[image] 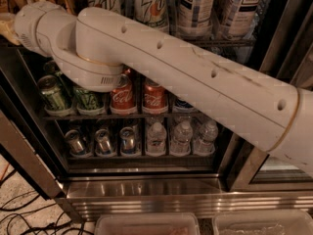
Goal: Pick orange can from top shelf of fridge
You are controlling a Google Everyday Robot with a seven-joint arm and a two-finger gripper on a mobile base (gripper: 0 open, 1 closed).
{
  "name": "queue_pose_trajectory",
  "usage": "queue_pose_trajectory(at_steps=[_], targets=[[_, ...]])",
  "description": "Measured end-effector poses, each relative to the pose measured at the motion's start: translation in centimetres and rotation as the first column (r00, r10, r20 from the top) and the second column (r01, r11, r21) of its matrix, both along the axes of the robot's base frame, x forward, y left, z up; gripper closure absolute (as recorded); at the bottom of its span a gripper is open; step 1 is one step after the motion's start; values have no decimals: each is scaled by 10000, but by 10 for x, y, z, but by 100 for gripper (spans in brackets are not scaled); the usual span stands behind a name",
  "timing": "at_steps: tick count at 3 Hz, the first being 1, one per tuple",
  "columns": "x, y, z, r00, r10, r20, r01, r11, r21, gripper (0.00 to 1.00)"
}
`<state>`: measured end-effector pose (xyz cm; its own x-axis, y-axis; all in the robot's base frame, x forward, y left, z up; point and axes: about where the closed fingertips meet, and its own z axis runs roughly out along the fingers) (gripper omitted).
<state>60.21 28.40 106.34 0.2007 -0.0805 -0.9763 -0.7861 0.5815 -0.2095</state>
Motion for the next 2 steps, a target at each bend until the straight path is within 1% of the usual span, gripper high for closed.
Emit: queue_pose_trajectory(at_steps=[2], targets=[[0, 0, 0, 10000, 1, 0, -1, 10000, 0, 92]])
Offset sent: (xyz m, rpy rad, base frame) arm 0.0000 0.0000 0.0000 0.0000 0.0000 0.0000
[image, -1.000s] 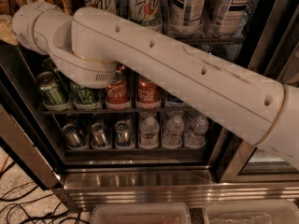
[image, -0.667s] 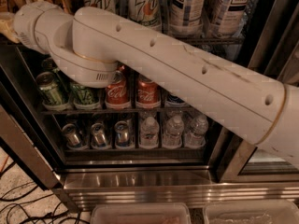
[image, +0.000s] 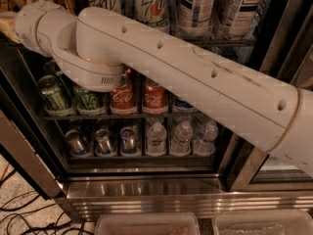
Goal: Pick orange can from top shelf of fridge
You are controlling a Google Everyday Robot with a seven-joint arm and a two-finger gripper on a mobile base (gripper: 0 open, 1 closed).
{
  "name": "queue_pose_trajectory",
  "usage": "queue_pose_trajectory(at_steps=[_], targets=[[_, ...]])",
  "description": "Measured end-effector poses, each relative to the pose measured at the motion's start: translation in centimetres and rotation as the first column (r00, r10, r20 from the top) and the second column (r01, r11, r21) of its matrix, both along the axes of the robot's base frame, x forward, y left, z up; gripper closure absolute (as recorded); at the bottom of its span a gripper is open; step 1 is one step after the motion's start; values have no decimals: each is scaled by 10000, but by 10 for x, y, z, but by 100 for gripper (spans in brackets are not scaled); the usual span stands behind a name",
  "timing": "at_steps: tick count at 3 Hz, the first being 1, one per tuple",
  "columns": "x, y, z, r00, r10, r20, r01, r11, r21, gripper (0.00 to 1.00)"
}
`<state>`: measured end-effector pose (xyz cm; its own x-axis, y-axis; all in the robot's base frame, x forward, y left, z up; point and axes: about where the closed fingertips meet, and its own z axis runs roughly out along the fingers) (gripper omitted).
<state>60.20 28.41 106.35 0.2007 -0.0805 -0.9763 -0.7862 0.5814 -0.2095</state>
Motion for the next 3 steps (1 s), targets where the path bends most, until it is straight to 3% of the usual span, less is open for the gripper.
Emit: queue_pose_trajectory(at_steps=[1, 3], targets=[[0, 0, 0, 10000, 0, 0, 0, 10000, 0, 100], [-2, -4, 10, 9999, 4, 162, -9, 9994, 338, 100]])
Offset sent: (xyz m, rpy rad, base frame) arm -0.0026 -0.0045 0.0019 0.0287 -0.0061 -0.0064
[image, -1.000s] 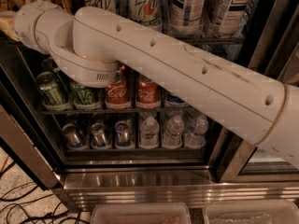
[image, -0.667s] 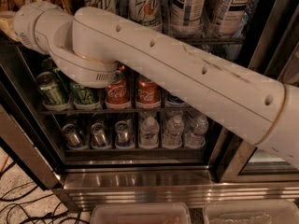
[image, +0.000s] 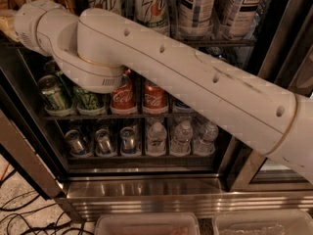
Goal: Pick orange can from top shelf of fridge
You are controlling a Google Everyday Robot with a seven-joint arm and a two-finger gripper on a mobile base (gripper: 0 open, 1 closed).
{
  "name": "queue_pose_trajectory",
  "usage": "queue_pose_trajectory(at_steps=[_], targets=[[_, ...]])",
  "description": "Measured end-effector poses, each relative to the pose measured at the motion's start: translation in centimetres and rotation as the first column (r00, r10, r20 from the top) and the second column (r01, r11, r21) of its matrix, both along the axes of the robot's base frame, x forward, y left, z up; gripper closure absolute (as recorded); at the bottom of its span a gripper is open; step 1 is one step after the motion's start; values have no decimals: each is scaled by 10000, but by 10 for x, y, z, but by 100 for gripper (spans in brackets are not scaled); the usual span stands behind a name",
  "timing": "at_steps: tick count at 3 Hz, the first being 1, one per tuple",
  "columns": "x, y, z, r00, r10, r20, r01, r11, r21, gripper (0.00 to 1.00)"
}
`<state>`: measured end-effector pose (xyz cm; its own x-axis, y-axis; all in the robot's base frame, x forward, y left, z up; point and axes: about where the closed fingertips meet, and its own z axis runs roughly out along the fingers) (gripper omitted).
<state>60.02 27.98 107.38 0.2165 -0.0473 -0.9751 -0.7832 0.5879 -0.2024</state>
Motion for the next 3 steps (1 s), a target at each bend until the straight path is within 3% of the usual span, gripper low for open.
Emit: queue_pose_trajectory(at_steps=[3], targets=[[-16, -10, 26, 9965, -9, 839, -36, 9986, 525, 100]])
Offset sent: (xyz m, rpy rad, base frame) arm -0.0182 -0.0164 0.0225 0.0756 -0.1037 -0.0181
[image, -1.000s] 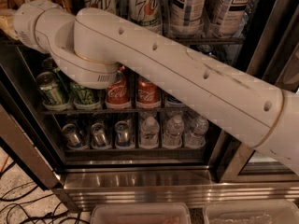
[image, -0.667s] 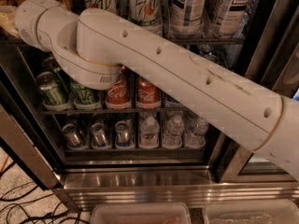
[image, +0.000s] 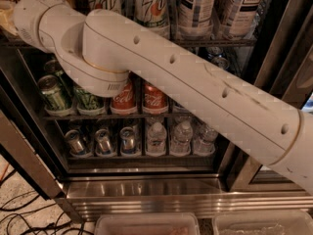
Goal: Pick orange can from top shelf of fridge
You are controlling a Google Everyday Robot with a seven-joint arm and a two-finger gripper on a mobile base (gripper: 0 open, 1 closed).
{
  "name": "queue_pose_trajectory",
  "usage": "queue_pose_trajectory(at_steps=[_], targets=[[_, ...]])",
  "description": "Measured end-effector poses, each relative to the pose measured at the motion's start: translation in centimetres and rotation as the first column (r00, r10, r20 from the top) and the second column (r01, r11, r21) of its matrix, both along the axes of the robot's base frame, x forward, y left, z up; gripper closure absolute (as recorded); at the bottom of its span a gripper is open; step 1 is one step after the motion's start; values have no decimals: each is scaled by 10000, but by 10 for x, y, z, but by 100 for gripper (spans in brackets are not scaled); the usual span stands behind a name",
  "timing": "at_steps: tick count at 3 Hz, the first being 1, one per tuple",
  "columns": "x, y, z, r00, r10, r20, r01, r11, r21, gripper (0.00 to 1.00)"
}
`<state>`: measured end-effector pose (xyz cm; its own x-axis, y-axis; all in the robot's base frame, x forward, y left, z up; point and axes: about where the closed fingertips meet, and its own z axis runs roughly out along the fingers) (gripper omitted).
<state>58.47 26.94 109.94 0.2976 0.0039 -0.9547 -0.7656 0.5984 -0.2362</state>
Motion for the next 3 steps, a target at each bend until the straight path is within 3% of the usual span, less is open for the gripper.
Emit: queue_pose_trajectory(at_steps=[3], targets=[[-31, -1, 1, 9976, 633, 296, -623, 9975, -324, 100]])
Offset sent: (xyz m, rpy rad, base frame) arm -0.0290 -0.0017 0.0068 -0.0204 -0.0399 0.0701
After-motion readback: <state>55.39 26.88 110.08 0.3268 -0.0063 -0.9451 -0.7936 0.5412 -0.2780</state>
